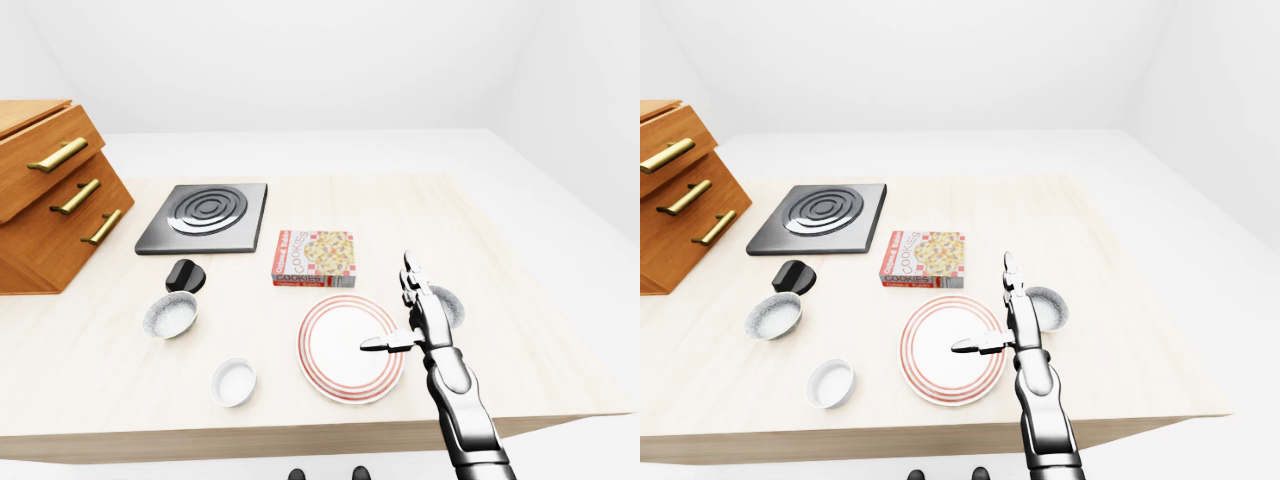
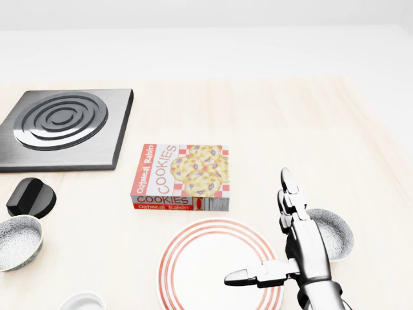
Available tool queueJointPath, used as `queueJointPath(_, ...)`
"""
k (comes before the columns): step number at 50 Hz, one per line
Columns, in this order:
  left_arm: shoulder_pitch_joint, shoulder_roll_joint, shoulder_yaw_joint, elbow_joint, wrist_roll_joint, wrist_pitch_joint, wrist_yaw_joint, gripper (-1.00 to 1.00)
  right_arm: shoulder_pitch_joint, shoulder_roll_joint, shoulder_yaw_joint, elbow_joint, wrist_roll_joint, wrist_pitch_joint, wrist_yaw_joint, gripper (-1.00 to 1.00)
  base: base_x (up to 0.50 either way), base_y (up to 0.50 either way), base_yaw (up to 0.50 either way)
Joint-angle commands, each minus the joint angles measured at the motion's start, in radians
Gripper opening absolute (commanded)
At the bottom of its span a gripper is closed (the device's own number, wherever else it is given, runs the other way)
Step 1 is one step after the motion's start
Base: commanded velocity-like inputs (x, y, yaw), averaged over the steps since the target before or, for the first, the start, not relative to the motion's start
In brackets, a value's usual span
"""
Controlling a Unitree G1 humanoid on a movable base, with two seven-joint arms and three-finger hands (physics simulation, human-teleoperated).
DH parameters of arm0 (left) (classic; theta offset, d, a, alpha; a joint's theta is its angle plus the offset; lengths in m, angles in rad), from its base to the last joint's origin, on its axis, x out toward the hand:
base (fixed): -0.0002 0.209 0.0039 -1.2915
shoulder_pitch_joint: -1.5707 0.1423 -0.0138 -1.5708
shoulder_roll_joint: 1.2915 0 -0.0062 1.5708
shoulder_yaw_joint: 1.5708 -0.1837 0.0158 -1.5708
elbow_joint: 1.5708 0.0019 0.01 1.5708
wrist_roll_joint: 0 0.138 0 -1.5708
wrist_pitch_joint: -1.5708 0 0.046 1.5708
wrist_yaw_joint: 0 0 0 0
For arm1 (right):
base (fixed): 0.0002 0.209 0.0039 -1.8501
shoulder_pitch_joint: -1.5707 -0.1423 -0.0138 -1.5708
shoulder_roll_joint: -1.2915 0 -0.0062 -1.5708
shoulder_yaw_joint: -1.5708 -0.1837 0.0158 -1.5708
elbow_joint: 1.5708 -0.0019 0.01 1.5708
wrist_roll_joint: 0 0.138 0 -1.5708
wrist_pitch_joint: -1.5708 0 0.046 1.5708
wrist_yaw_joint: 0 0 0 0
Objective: Pick the akita bowl next to the plate and place it on the plate.
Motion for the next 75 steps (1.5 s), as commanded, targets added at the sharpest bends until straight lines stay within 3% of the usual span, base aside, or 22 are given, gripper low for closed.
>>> queueJointPath(1, 0.002, 0.015, -0.042, 0.067, -0.04, 0.0, -0.001, 1.0, 0.003, 0.0, 0.001, -0.003, -0.002, 0.001, 0.0, 1.0, 0.0, 0.0, 0.0)
queueJointPath(9, -0.017, 0.028, -0.045, 0.051, -0.029, 0.0, 0.0, 1.0, 0.004, -0.002, 0.01, 0.008, -0.035, -0.02, -0.01, 1.0, 0.0, 0.0, 0.0)
queueJointPath(36, -0.017, 0.028, -0.041, 0.051, -0.024, 0.0, -0.001, 1.0, 0.004, -0.001, 0.008, 0.008, -0.037, -0.02, -0.008, 1.0, 0.0, 0.0, 0.0)
queueJointPath(45, -0.015, 0.032, -0.037, 0.049, -0.023, 0.0, -0.009, 1.0, 0.003, -0.007, 0.008, 0.01, -0.078, -0.029, -0.023, 1.0, 0.0, 0.0, 0.0)
queueJointPath(48, -0.015, 0.035, -0.037, 0.047, -0.024, 0.0, -0.011, 1.0, 0.005, -0.019, 0.008, -0.019, -0.114, -0.027, -0.025, 1.0, 0.0, 0.0, 0.0)
queueJointPath(49, -0.015, 0.034, -0.036, 0.046, -0.024, 0.0, -0.012, 1.0, -0.004, -0.03, -0.002, -0.044, -0.15, -0.044, -0.047, 1.0, 0.0, 0.0, 0.0)
queueJointPath(53, -0.016, 0.033, -0.036, 0.046, -0.023, 0.0, -0.011, 1.0, -0.009, -0.041, -0.023, -0.117, -0.214, -0.039, -0.06, 1.0, 0.0, 0.0, 0.0)
queueJointPath(63, -0.016, 0.035, -0.034, 0.044, -0.025, 0.0, -0.01, 1.0, -0.022, -0.062, -0.088, -0.293, -0.335, 0.013, -0.041, 1.0, 0.0, 0.0, 0.0)
queueJointPath(65, -0.016, 0.033, -0.034, 0.046, -0.025, 0.0, -0.011, 1.0, -0.026, -0.068, -0.101, -0.308, -0.356, 0.007, -0.044, 1.0, 0.0, 0.0, 0.0)
queueJointPath(69, -0.016, 0.035, -0.033, 0.045, -0.027, 0.0, -0.011, 1.0, -0.031, -0.065, -0.128, -0.388, -0.352, 0.09, 0.007, 1.0, 0.0, 0.0, 0.0)
queueJointPath(72, -0.014, 0.035, -0.032, 0.045, -0.029, 0.0, -0.012, 1.0, -0.029, -0.08, -0.143, -0.414, -0.395, 0.09, 0.01, 1.0, 0.0, 0.0, 0.0)
queueJointPath(75, -0.012, 0.033, -0.032, 0.046, -0.029, 0.0, -0.014, 1.0, -0.044, -0.09, -0.17, -0.453, -0.458, 0.129, 0.005, 1.0, 0.0, 0.0, 0.0)
